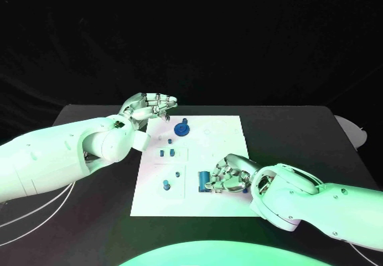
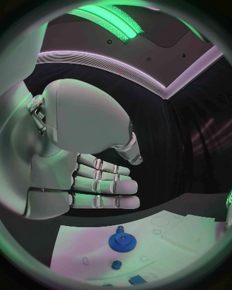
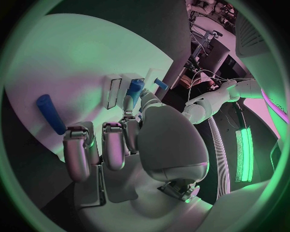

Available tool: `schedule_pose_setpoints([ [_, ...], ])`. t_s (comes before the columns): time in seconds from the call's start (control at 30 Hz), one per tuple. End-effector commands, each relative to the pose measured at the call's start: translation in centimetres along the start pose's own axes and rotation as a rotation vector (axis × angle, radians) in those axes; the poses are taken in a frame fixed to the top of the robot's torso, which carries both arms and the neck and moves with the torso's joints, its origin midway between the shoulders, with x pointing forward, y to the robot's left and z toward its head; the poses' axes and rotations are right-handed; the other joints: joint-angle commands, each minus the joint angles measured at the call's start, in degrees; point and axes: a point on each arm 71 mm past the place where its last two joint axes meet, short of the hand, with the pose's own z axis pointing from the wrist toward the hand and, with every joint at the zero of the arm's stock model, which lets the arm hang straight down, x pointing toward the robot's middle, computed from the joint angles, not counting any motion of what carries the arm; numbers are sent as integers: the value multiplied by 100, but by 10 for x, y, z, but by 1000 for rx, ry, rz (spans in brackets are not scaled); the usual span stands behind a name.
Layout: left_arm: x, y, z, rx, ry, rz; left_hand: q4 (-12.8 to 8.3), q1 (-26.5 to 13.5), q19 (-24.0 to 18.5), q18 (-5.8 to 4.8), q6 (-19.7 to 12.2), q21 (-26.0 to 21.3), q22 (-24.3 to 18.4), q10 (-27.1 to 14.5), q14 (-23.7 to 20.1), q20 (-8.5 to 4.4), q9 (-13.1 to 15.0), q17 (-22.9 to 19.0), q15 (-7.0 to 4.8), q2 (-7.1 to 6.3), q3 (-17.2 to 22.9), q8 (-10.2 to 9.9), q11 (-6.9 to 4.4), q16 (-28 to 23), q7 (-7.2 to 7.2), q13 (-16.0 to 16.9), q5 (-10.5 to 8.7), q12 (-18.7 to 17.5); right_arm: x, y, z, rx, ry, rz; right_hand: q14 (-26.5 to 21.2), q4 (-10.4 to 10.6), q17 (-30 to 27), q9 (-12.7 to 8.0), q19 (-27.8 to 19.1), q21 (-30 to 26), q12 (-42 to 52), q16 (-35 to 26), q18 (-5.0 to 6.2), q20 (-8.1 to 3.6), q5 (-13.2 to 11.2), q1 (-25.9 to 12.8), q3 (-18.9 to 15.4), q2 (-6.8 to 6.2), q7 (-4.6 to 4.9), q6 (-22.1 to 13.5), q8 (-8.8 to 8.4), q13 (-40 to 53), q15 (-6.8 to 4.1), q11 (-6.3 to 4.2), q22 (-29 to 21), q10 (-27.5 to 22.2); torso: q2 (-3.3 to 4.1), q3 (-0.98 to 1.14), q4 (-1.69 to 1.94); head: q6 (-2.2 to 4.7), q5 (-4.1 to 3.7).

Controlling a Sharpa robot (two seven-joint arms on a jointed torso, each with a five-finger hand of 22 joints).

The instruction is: Assemble the parts on the task board

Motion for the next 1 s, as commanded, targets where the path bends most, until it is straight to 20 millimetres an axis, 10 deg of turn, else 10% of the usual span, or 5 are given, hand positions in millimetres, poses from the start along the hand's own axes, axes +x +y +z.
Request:
schedule_pose_setpoints([
  [0.03, 3, -1, 0, 8, 20, -3, 6, -3, 15, 84, 5, -33, -6, -40, -38, 12, -7, -5, -20, -18, 11, 19, -8, 5, 23, -8, 32, 27, -4, 0, -4, -37, -40, 12, 414, 6, 470, -13, 588, 2, -75, 12, -76, -33, 25, 15, -24, -57, 16, -54, -22, 197, -24, 11, 1498, -64, -3, 1, 4, 11, -6],
  [0.37, 1, -1, -1, 7, 20, -3, 6, -3, 15, 84, 5, -33, -6, -40, -38, 12, -7, -5, -20, -18, 11, 19, -8, 5, 23, -8, 32, 27, -32, -31, -23, 0, -105, -68, 408, 25, 464, -171, 565, -46, -272, 4, -65, 74, -46, -176, -78, -81, 212, -353, -339, 71, 117, 180, 1483, -190, -13, -16, -21, 61, -77],
  [1.0, 3, -1, -1, 6, 29, -6, 8, -5, 15, 84, 3, -37, -8, -47, -42, 13, -7, -10, -19, -17, 9, 24, -7, 8, 25, -9, 31, 34, -35, -73, -47, 115, -166, -204, 417, 17, 510, -172, 599, 25, -174, 23, -82, 95, 58, -328, -228, -68, 163, -159, -328, 156, 105, 148, 1506, -117, -15, -16, -19, 55, -154],
])
